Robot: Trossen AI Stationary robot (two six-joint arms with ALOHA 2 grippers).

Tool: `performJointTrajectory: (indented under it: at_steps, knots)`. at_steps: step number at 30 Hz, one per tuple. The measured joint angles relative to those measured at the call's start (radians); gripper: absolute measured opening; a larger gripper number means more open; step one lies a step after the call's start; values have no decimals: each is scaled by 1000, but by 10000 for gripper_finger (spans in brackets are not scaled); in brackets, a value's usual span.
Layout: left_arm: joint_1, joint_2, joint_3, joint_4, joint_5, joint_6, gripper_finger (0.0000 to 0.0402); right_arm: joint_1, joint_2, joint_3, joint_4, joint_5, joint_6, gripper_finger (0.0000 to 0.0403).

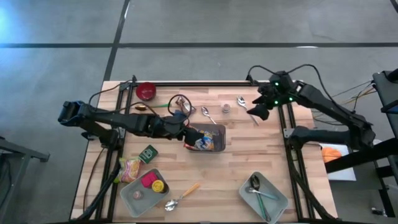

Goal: Pick & Place Food Item
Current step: Put the silver spoon into the right grey bin

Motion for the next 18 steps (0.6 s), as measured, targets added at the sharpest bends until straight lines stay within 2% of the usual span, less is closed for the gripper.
performJointTrajectory:
  at_steps: [3, 7, 11, 14, 18]
  knots:
    - [0, 0, 0, 0, 0, 33, 371, -2, 61, -1, 15, 23, -18, 396]
    - [3, 0, 0, -3, 0, 54, 371, -5, 169, -1, 57, 36, 106, 396]
    - [5, 0, 0, -6, 0, 79, 371, -4, 296, -1, 30, -48, 143, 396]
    - [5, 0, 0, -10, 0, 94, 371, -4, 388, -1, 28, -59, 133, 396]
    - [7, 0, 0, -10, 1, 100, 371, -7, 511, 9, 19, 62, 204, 396]
